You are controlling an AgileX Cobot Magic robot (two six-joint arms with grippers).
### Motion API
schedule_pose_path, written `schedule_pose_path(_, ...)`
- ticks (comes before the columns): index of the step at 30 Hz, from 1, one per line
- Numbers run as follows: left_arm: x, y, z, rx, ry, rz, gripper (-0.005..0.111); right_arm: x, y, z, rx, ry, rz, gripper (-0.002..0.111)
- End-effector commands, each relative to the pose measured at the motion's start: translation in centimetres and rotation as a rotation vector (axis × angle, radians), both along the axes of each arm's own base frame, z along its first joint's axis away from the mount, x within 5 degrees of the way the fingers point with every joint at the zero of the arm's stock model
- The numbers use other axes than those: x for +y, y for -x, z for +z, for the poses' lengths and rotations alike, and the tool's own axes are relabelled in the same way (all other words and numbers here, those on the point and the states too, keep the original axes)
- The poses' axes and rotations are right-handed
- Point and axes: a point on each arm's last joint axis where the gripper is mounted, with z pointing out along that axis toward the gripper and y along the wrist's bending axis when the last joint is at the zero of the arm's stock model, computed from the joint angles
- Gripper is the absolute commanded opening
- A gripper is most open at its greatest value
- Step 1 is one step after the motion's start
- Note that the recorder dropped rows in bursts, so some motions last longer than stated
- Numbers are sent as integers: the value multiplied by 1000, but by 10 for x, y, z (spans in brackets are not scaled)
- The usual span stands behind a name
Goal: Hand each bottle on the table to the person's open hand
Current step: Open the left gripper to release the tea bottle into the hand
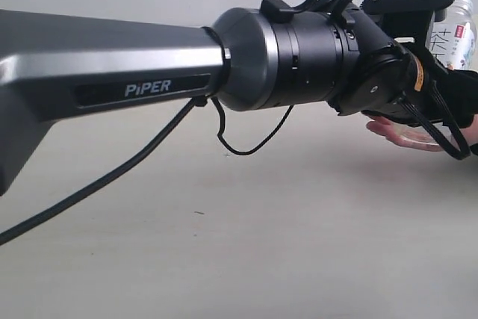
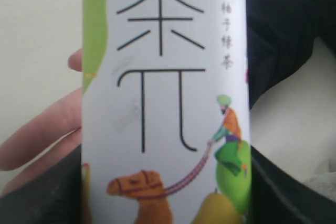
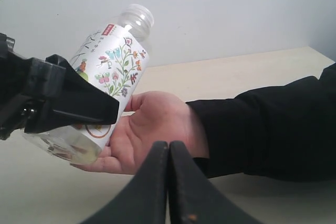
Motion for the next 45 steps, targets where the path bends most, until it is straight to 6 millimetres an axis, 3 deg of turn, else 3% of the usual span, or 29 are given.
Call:
schedule_pose_path(1, 0, 1, 0, -5, -4, -1, 0, 0, 0, 0, -10, 2, 4, 0)
schedule_pose_path(8, -2, -1, -23, 65, -26, 46, 0, 0, 0, 0, -10, 2, 4, 0)
schedule_pose_path(14, -3, -4, -31, 80, -14, 59, 0, 0, 0, 0, -10, 2, 4, 0)
schedule_pose_path(16, -2, -5, -31, 88, -9, 69, 7, 0, 0, 0, -10, 2, 4, 0)
schedule_pose_path(21, -2, -5, -31, 99, -2, 80, 55, 0, 0, 0, -10, 2, 4, 0)
schedule_pose_path(24, -2, -5, -31, 99, -2, 80, 74, 0, 0, 0, -10, 2, 4, 0)
schedule_pose_path(36, -2, -5, -29, 97, -2, 79, 105, 0, 0, 0, -10, 2, 4, 0)
schedule_pose_path(45, 6, -2, 2, 40, -26, 44, 105, 0, 0, 0, -10, 2, 4, 0)
